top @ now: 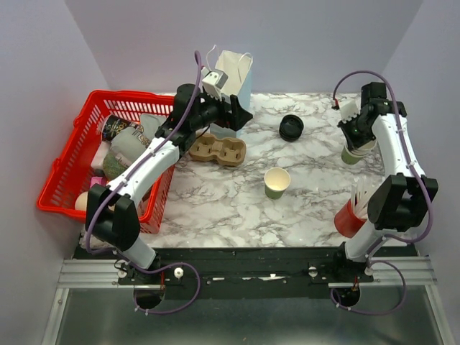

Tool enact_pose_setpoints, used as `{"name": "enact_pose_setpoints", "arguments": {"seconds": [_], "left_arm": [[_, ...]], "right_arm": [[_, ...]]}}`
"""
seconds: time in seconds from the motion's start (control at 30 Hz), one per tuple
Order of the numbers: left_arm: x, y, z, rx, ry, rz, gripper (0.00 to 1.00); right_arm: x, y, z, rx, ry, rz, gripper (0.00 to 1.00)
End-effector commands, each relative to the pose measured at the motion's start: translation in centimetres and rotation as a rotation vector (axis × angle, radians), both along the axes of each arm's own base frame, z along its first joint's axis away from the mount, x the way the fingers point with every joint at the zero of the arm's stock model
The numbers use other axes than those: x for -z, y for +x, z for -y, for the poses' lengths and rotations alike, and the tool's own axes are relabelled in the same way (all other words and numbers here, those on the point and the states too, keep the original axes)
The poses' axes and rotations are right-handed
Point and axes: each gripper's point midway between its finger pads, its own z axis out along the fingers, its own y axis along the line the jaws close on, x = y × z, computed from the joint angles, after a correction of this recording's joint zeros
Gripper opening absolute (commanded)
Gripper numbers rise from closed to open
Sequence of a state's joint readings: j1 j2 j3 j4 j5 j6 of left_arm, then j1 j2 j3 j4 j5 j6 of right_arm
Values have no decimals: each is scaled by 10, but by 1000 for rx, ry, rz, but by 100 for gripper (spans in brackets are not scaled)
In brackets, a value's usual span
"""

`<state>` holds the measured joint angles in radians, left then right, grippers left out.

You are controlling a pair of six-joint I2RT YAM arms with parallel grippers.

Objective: Pack the takeout coffee

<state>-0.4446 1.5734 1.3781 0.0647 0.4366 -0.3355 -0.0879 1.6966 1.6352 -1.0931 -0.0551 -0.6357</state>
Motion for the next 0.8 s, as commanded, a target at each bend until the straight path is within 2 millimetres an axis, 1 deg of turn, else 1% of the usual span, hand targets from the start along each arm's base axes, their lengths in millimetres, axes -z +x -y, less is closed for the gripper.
{"name": "enact_pose_setpoints", "arguments": {"seconds": [0.0, 0.03, 0.1, 0.23, 0.3, 0.4, 0.43, 0.5, 0.57, 0.6, 0.63, 0.7, 0.73, 0.77], "left_arm": [[2, 0, 6, 37, -10, -16, 99], [5, 1, 6, 39, -6, -22, 99], [7, 1, 7, 44, -3, -27, 99], [9, 1, 7, 49, 2, -33, 99], [11, 0, 6, 49, 8, -39, 99], [13, -1, 6, 50, 15, -46, 99], [13, 0, 6, 48, 16, -46, 99], [14, -1, 6, 51, 17, -51, 99], [16, -1, 5, 50, 20, -58, 99], [15, -1, 6, 51, 20, -56, 99], [15, -1, 6, 53, 23, -55, 99], [14, -2, 6, 59, 27, -51, 99], [13, -2, 6, 62, 27, -48, 99], [13, -2, 6, 64, 28, -47, 99]], "right_arm": [[4, -6, 19, 59, 10, -62, 9], [8, -6, 26, 79, 13, -72, 9], [10, -6, 32, 94, 22, -74, 9], [23, -7, 52, 136, 11, -92, 10], [30, -8, 58, 146, 9, -103, 10], [35, -9, 65, 161, 11, -107, 10], [36, -9, 67, 165, 10, -107, 12], [37, -8, 67, 167, 10, -103, 18], [38, -9, 66, 177, 17, -108, 27], [37, -9, 65, 182, 21, -106, 33], [31, -8, 64, 187, 26, -89, 45], [21, -8, 61, 204, 45, -67, 54], [11, -7, 58, 207, 54, -40, 58], [0, -7, 57, 214, 64, -19, 58]]}}
